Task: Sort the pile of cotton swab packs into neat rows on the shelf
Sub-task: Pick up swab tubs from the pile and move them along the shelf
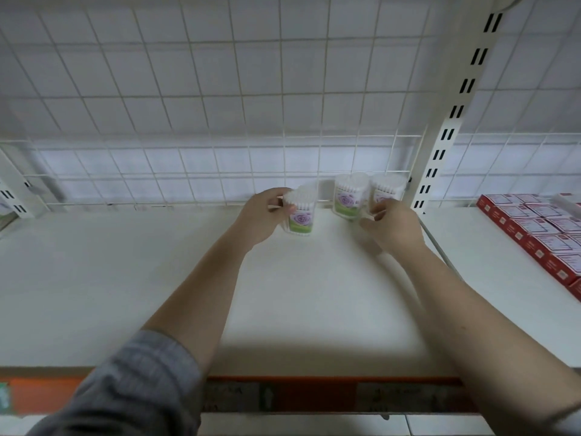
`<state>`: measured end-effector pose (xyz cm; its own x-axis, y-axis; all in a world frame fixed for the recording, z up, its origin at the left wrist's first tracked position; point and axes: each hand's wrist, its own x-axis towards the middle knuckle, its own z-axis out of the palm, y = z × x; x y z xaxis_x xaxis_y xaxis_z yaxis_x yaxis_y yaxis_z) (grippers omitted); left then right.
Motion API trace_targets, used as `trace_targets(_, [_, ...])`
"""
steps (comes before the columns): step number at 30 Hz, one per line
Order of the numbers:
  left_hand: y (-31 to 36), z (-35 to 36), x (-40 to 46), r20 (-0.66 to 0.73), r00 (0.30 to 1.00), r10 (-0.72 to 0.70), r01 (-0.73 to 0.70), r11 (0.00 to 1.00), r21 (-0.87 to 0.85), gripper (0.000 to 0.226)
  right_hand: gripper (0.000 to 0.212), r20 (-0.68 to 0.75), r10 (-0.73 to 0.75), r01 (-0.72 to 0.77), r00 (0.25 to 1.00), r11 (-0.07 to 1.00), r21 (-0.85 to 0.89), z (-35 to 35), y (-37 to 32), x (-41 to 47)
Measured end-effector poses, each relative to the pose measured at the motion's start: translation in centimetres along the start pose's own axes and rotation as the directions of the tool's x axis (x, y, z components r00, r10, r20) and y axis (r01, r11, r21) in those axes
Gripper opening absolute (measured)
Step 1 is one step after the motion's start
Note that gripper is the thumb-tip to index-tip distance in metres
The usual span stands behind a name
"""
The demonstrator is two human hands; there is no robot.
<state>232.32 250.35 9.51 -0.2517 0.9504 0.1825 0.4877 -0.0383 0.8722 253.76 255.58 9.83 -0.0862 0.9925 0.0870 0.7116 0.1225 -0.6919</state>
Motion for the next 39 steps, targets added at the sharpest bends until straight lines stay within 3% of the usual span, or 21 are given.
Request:
trace_targets(4, [0.1, 0.8, 1.5, 0.064, 0.998, 0.029, -0.029, 1.0, 0.002, 0.035, 0.059, 0.212, 0.033, 0.008, 0.977, 0.981, -0.193, -1.3, 0.2, -1.6])
trace_targets(9, [0.6, 2.1, 3.1, 0.043, 0.998, 0.041, -0.04, 0.999, -0.03, 0.036, 0.064, 0.245, 0.024, 0.046, 0.969, 0.96, -0.277, -1.9, 1.2, -3.2])
trace_targets(13, [0.2, 2.5, 3.8, -0.081, 0.997, -0.004, 0.0, 0.999, -0.048, 0.037, 0.062, 0.252, 0.026, 0.039, 0.967, 0.968, -0.249, -2.2, 1.6, -3.7])
trace_targets(15, [0.2, 2.5, 3.7, -0.133, 0.991, -0.028, 0.021, 0.999, -0.05, 0.045, 0.061, 0.249, 0.022, 0.04, 0.968, 0.969, -0.243, -2.4, 1.8, -3.8])
trace_targets(22, [0.6, 4.6, 2.4, -0.071, 0.997, -0.008, 0.011, 0.999, 0.046, 0.094, 0.053, 0.273, -0.004, 0.096, 0.962, 0.942, -0.323, -2.3, 1.7, -4.1])
trace_targets(24, [0.5, 5.2, 2.4, -0.108, 0.994, -0.014, 0.019, 0.999, 0.038, 0.091, 0.052, 0.291, 0.003, 0.104, 0.957, 0.93, -0.351, -2.1, 1.6, -4.3])
trace_targets(29, [0.7, 5.9, 2.5, -0.195, 0.979, -0.065, 0.058, 0.997, -0.043, 0.055, 0.052, 0.338, -0.022, 0.153, 0.941, 0.917, -0.368, -1.9, 1.9, -4.6])
trace_targets(33, [0.7, 5.9, 2.7, -0.174, 0.98, -0.099, 0.117, 0.988, 0.099, 0.04, 0.056, 0.351, -0.054, 0.188, 0.935, 0.914, -0.358, -2.2, 2.3, -5.0])
trace_targets(39, [2.1, 5.0, 1.4, -0.217, 0.964, -0.154, 0.212, 0.937, 0.277, 0.061, 0.057, 0.38, -0.105, 0.244, 0.919, 0.908, -0.34, -2.4, 2.1, -5.8])
